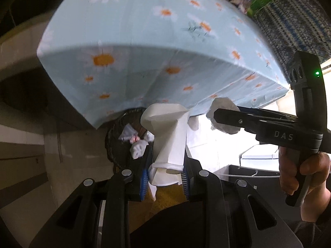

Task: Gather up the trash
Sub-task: 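Lower both tools over the black bin and open them to drop the items, then raise both open tools from the bin back toward the counter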

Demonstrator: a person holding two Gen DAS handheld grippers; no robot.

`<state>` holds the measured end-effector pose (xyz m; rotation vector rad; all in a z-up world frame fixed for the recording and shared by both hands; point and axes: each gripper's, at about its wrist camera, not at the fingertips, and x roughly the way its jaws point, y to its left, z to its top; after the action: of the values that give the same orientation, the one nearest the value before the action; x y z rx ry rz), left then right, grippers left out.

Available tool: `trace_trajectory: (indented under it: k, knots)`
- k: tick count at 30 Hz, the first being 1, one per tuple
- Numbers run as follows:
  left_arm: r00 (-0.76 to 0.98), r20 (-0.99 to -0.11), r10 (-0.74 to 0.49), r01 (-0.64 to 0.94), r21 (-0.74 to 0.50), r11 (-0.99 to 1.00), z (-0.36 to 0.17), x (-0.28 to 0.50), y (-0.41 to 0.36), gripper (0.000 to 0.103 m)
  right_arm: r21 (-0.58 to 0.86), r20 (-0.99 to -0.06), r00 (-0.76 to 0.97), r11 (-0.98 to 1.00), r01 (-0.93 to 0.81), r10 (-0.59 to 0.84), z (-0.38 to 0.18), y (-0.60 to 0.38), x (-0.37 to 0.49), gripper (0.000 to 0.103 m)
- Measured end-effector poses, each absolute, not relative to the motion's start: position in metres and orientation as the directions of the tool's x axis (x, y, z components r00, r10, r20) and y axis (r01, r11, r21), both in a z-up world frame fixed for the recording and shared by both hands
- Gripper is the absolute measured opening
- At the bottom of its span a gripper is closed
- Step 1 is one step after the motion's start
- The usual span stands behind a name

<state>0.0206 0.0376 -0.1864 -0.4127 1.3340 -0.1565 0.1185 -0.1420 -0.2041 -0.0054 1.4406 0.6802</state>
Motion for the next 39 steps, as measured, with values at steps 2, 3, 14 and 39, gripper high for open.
trace_trajectory:
  k: [2, 3, 14, 39]
  knots:
    - [0.211, -0.914, -0.345, -0.129, -0.376, 0.918, -0.194, 0.021, 0.037, 0.025, 0.402, -0.904, -0.039, 0.815, -0.417, 0.426, -0.209, -0.142, 0.118, 0.048]
    - [0.205, -0.917, -0.343, -0.133, -0.373, 0.918, -0.197, 0.021, 0.038, 0.028, 0.414, -0.9, -0.051, 0.815, -0.406, 0.432, -0.211, -0.142, 0.119, 0.049]
    - [0.187, -0.923, -0.336, -0.159, -0.366, 0.917, -0.202, 0.027, 0.039, 0.049, 0.427, -0.894, -0.025, 0.835, -0.347, 0.447, -0.206, -0.155, 0.133, 0.065]
    - [0.304, -0.906, -0.294, -0.167, -0.355, 0.92, -0.155, 0.029, 0.062, 0.049, 0.389, -0.889, 0.093, 0.845, -0.367, 0.449, -0.157, -0.157, 0.13, 0.065]
